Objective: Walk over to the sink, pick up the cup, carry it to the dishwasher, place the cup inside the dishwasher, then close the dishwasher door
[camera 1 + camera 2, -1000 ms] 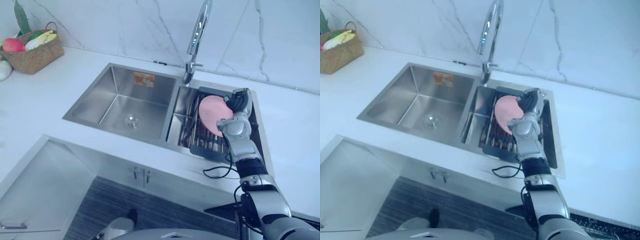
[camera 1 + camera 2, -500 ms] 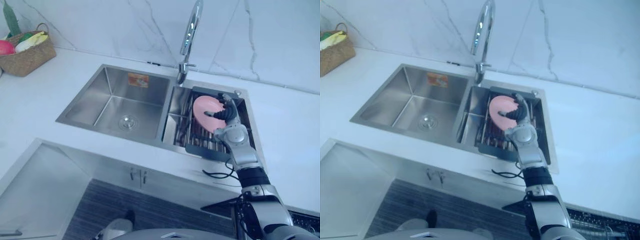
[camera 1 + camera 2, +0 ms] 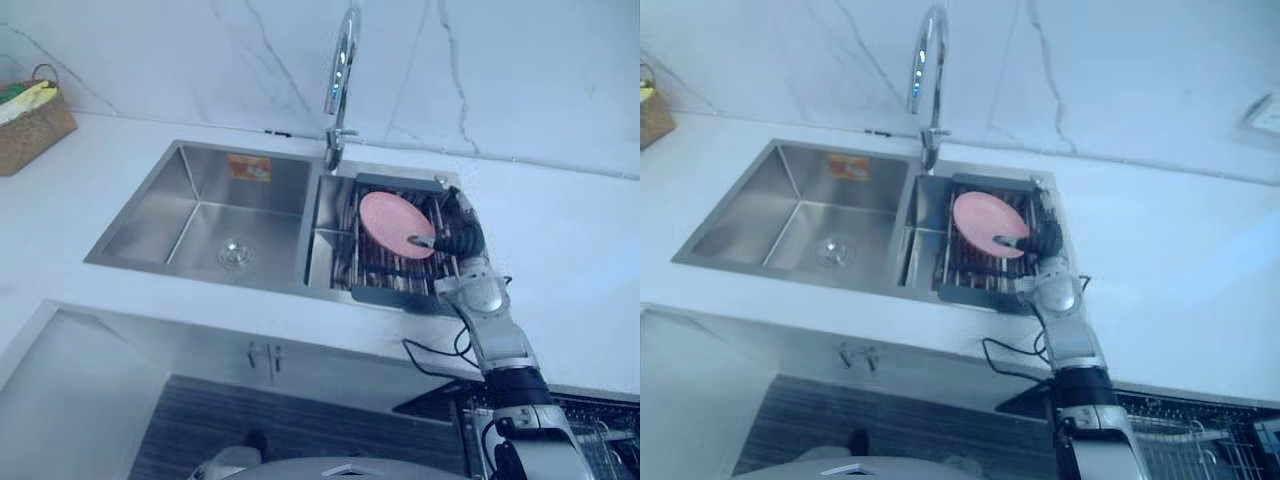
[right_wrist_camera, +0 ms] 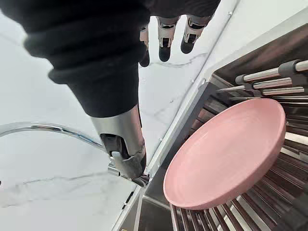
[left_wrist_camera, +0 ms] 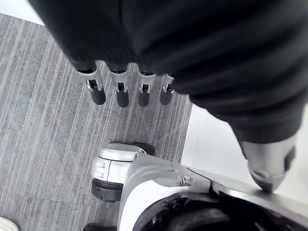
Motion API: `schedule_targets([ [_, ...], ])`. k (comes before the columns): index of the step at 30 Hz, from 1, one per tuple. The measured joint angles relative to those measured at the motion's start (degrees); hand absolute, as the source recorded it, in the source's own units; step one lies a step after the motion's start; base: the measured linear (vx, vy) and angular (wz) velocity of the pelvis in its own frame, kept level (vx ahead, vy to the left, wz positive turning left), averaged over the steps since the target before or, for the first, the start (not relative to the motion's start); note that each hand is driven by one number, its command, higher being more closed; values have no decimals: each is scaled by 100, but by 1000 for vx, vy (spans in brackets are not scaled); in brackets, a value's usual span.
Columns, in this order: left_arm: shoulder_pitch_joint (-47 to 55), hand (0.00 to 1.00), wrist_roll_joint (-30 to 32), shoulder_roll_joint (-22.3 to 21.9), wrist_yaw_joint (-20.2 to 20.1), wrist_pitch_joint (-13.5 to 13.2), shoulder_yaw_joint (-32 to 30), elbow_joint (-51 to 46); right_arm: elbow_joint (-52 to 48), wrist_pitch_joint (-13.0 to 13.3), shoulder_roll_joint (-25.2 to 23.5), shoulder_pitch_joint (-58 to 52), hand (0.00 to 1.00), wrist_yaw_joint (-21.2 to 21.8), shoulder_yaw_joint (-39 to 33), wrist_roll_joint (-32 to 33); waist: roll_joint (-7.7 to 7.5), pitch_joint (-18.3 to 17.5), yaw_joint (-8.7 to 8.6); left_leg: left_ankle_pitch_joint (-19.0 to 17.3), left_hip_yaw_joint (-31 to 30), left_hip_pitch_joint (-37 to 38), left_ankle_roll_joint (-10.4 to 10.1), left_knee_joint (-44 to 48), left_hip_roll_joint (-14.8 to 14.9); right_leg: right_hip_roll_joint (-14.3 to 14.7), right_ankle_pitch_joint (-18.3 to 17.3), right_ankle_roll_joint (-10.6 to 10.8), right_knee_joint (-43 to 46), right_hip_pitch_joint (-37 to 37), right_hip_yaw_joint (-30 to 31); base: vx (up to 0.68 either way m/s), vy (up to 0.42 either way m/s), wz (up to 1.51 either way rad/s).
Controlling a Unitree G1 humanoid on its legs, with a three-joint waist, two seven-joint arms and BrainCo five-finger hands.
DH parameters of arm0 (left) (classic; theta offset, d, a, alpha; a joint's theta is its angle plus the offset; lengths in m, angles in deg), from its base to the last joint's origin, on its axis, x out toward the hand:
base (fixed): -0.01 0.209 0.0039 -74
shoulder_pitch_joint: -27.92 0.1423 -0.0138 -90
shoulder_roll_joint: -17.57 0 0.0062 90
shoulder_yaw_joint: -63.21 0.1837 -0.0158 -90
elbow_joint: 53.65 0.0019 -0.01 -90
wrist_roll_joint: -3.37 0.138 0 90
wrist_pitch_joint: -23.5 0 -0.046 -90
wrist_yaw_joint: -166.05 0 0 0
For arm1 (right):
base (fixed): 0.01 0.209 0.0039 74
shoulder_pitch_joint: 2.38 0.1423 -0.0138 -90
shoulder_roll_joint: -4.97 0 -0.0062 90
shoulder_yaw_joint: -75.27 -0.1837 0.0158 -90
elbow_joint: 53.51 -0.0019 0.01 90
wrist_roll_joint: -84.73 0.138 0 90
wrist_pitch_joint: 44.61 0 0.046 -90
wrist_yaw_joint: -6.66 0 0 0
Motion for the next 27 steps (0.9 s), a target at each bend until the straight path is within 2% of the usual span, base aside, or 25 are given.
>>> schedule_targets([
  [5,0,0,0,0,0,0,0,0,0,0,-5,0,0,0,0,0,0,-1,-3,0,-1,-1,0,0,0,0,3,5,1,0,-3,0,0,0],
  [7,-1,0,-40,-1,0,14,2,1,-4,0,-130,-15,0,-4,-94,192,0,-1,-22,0,-7,0,0,1,4,0,12,23,50,-18,-10,0,0,0],
  [14,-141,0,-1118,-108,5,244,20,210,-420,-52,-625,-582,0,-68,-434,1007,9,-12,-74,49,73,-84,-18,33,64,23,23,26,158,-225,23,-20,-3,-5],
  [18,-133,0,-1557,-113,88,319,-4,317,-688,-164,-781,-703,0,-67,-446,1115,10,-22,-104,63,202,-116,-45,32,123,72,60,11,166,-356,127,-41,-9,-17],
  [22,-116,0,-1583,-161,113,345,-146,328,-688,-325,-852,-739,0,-63,-439,1084,14,-36,-120,48,252,-102,-88,3,166,83,88,-14,120,-341,124,-39,-10,-5],
  [27,-119,0,-1517,-202,108,343,-275,333,-688,-328,-853,-743,0,-59,-430,857,19,-39,-112,50,361,-109,-93,2,185,82,144,16,30,-305,94,-8,-1,1],
])
